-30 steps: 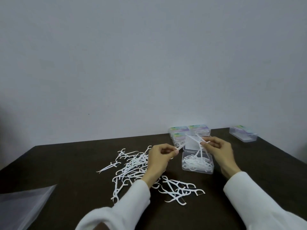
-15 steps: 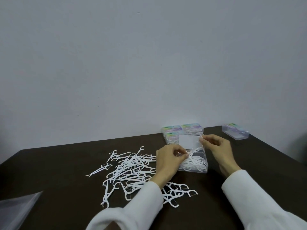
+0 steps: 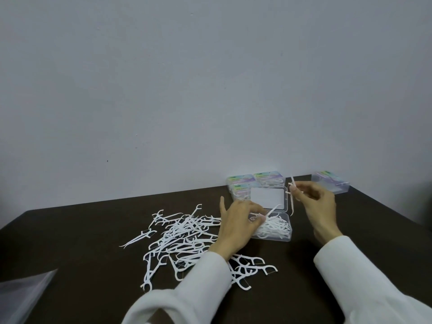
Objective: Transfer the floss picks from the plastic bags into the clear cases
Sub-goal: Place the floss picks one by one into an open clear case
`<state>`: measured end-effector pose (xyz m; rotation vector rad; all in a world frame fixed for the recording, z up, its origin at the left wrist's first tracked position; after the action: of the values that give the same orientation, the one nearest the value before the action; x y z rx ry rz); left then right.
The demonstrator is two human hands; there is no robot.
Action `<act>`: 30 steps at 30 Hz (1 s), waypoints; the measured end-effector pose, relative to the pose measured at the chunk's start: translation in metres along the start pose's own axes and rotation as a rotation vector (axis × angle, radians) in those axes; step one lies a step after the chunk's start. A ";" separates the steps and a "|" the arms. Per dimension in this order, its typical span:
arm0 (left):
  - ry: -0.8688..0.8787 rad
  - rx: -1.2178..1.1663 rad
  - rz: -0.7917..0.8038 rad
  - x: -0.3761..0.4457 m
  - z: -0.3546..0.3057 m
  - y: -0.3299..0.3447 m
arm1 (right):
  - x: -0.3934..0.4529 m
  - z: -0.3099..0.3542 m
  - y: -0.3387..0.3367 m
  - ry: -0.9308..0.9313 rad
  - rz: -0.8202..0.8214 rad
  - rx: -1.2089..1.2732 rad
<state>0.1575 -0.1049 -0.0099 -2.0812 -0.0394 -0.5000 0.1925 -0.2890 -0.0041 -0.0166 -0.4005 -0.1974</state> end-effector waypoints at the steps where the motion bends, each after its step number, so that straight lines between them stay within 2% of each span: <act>1: 0.010 -0.006 0.022 -0.001 -0.002 0.002 | -0.001 0.003 0.001 -0.021 0.013 -0.020; 9: 0.062 -0.102 0.086 -0.001 -0.004 0.006 | -0.004 0.003 0.017 -0.080 0.162 -0.219; 16: 0.114 -0.051 0.202 -0.003 -0.007 0.017 | -0.006 0.002 0.023 -0.091 0.221 -0.290; 20: 0.053 -0.191 0.171 -0.003 -0.002 0.011 | -0.007 0.002 0.024 -0.099 0.251 -0.323; 24: -0.033 -0.518 0.080 0.002 0.018 -0.001 | -0.009 0.007 0.030 -0.117 0.282 -0.342; 30: -0.072 -0.518 0.125 -0.001 0.035 -0.007 | -0.017 0.009 0.046 -0.164 0.407 -0.419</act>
<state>0.1673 -0.0722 -0.0209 -2.5874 0.1967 -0.3847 0.1825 -0.2405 -0.0018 -0.5258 -0.5044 0.1263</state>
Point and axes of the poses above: each hand's wrist, its own x-axis towards the middle knuckle, its own y-axis out of the palm, z = x × y, the point moved 8 cm from there along x, towards the middle knuckle, and after that the axes turned 5 degrees about z, right-handed, at the moved point
